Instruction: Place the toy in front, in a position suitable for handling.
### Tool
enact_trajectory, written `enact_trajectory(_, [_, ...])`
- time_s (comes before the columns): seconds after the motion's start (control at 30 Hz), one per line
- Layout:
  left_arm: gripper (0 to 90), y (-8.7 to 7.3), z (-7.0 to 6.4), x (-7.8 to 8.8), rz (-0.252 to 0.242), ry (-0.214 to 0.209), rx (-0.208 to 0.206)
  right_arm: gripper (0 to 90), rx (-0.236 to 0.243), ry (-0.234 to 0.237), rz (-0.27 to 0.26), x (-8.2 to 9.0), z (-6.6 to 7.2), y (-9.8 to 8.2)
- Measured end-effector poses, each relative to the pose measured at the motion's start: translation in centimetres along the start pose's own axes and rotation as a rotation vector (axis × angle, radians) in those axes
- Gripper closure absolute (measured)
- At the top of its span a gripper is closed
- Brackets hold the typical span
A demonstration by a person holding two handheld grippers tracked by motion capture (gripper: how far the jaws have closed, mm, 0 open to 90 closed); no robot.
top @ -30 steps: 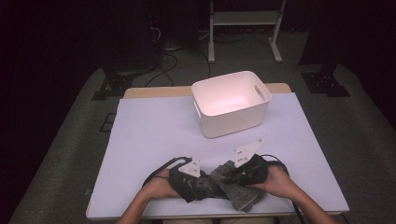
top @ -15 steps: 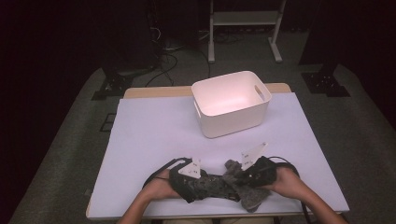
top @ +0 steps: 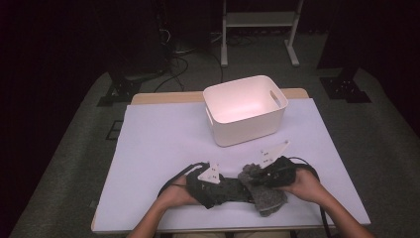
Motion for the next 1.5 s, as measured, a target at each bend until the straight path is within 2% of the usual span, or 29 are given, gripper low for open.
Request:
enact_trajectory(0.07, [20.1,-0.1,-0.1,0.0,0.007,0.007,-0.003,81.3,0.030,0.009,0.033,-1.2,0.3,0.5])
enact_trajectory(0.1, [20.2,-0.1,-0.2,0.1,0.008,0.013,-0.005,81.4,0.031,0.010,0.037,-1.3,0.4,0.4])
enact_trajectory(0.23, [22.6,-0.3,-0.2,0.4,-0.016,0.003,0.003,81.4,0.003,-0.008,0.048,-0.6,0.1,-1.0])
enact_trajectory(0.33, [22.4,-0.2,-0.2,0.4,-0.013,-0.007,0.012,81.3,-0.029,-0.017,0.043,0.0,-0.1,-2.2])
enact_trajectory(0.5, [18.7,-0.6,-0.1,0.5,-0.005,-0.027,0.036,81.3,-0.054,-0.026,0.048,0.5,-0.5,-3.4])
enact_trajectory(0.53, [17.1,-1.2,0.1,0.6,0.007,-0.029,0.055,81.3,-0.055,-0.025,0.049,0.5,-0.5,-3.4])
enact_trajectory(0.6, [18.4,-1.5,0.2,0.7,0.007,-0.031,0.057,81.3,-0.048,-0.026,0.049,0.5,-0.5,-3.3])
enact_trajectory(0.67, [25.8,-1.9,0.1,0.9,0.000,-0.042,0.047,81.3,-0.045,-0.022,0.036,0.6,-0.3,-2.9])
enact_trajectory(0.7, [26.3,-2.0,0.1,0.9,-0.010,-0.043,0.043,81.4,-0.039,-0.001,0.005,0.8,0.0,-2.1])
enact_trajectory(0.77, [26.5,-2.0,0.2,0.9,-0.015,-0.044,0.038,81.4,-0.011,0.018,-0.010,0.7,0.7,-1.0])
enact_trajectory(0.9, [26.4,-1.8,0.2,0.8,-0.021,-0.037,0.036,81.3,0.035,0.047,-0.010,0.0,1.9,0.7])
enact_trajectory(0.93, [26.4,-1.7,0.1,0.8,-0.018,-0.027,0.034,81.1,0.065,0.056,0.009,-0.9,2.4,1.3])
enact_trajectory(0.97, [26.4,-1.6,0.0,0.8,-0.015,-0.027,0.031,81.0,0.076,0.056,0.029,-1.4,2.4,1.3])
enact_trajectory(1.0, [26.4,-1.6,0.0,0.8,-0.015,-0.027,0.031,81.0,0.076,0.056,0.029,-1.4,2.4,1.3])
enact_trajectory(1.03, [26.4,-1.6,0.0,0.8,-0.024,-0.026,0.032,81.0,0.074,0.055,0.056,-2.0,2.3,0.9])
enact_trajectory(1.1, [26.4,-1.6,0.0,0.9,-0.023,-0.030,0.034,81.1,0.063,0.059,0.050,-1.9,2.1,0.7])
enact_trajectory(1.33, [26.4,-1.7,0.2,0.8,-0.044,-0.044,0.033,81.1,-0.026,0.027,0.053,0.0,0.6,-2.2])
enact_trajectory(1.43, [26.4,-1.7,0.2,0.8,-0.043,-0.041,0.033,81.1,-0.032,0.027,0.049,0.2,0.6,-2.1])
enact_trajectory(1.5, [26.5,-1.6,0.1,0.8,-0.041,-0.034,0.029,81.1,-0.008,0.038,0.035,-0.2,1.2,-1.0])
Point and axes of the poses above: each handheld gripper's, and its own axes: x roughly backward along the jaws, y roughly out of its top, z roughly to its left, the point moved 7 cm from there along -x, roughly forward along the jaws, and after that the axes turned 4 degrees about z, right-handed, at the moved point
